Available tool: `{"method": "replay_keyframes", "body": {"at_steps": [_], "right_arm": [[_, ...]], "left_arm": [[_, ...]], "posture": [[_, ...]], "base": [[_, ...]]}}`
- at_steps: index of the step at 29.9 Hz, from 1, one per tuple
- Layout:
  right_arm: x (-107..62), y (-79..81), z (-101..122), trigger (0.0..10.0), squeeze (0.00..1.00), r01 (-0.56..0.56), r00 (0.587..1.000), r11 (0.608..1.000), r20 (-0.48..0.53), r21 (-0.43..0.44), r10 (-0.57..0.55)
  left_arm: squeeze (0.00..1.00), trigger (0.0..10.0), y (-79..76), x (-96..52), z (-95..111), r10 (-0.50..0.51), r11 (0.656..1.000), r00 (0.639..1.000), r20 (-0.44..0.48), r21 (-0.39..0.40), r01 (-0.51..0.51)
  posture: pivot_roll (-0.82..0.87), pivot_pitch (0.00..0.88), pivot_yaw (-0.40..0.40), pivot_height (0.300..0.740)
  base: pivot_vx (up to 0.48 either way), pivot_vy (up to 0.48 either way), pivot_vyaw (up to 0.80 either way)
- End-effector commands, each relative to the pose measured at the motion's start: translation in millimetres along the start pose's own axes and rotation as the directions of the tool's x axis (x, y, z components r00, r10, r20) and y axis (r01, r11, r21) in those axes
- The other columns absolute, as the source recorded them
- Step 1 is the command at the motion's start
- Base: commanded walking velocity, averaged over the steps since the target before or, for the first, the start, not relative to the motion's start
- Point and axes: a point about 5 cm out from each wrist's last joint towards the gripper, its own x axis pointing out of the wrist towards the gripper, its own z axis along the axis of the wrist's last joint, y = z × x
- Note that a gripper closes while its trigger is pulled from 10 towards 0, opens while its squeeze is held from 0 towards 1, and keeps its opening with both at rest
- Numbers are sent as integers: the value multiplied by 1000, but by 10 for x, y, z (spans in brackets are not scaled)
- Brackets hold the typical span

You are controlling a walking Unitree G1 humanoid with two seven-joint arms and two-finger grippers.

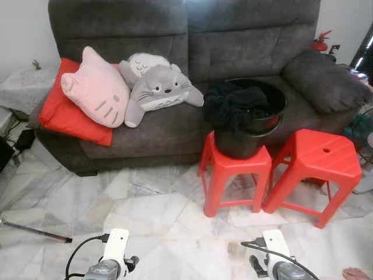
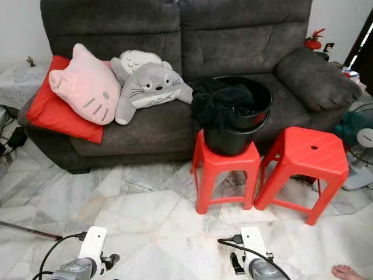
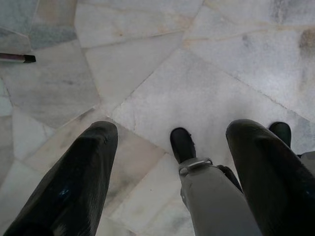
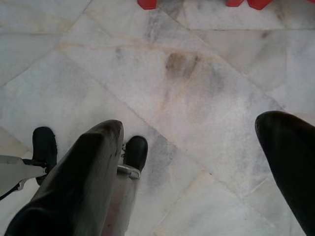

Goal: Hang hanger

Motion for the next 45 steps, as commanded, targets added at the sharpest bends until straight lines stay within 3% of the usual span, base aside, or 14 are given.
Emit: {"method": "replay_keyframes", "body": {"at_steps": [1,45], "right_arm": [[2,5,40,10000,0,-1,1000,1000,19,10,1],[1,-9,56,10000,0,11,999,1000,29,17,-12]], "left_arm": [[0,10000,15,-1,0,1,1000,1000,-7,-1,-1],[0,10000,0,2,13,-16,1000,1000,-10,11,16]], "posture": [[-108,0,19,740],[-123,0,23,740]], "base": [[251,0,0],[259,0,0]]}}
